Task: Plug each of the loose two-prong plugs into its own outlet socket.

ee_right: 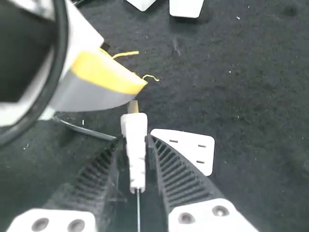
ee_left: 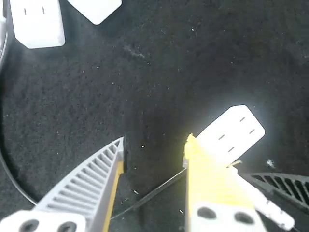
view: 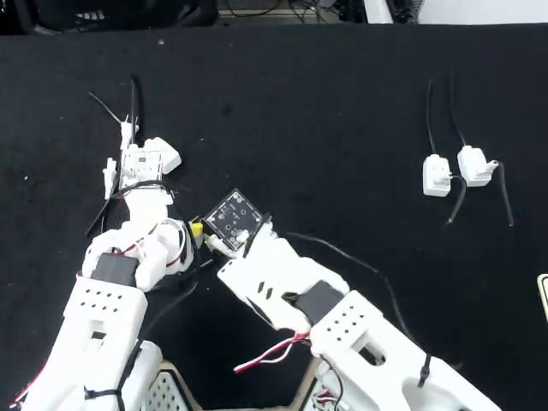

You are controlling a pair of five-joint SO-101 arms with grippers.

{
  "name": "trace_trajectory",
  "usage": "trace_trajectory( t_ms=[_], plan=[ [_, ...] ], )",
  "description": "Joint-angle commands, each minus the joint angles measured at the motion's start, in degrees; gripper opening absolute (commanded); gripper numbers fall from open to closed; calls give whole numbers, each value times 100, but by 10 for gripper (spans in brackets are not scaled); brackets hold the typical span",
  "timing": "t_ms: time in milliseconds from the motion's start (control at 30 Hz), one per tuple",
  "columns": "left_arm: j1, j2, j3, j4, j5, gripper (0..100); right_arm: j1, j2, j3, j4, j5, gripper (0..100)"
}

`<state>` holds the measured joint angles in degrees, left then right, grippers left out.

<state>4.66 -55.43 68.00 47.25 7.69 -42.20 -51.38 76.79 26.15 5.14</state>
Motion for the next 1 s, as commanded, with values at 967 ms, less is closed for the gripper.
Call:
trace_trajectory(
  t_ms=[967],
  plan=[
    [75, -79, -40, -114, 35, 202, -105, -171, -136, -176, -62, 11]
  ],
)
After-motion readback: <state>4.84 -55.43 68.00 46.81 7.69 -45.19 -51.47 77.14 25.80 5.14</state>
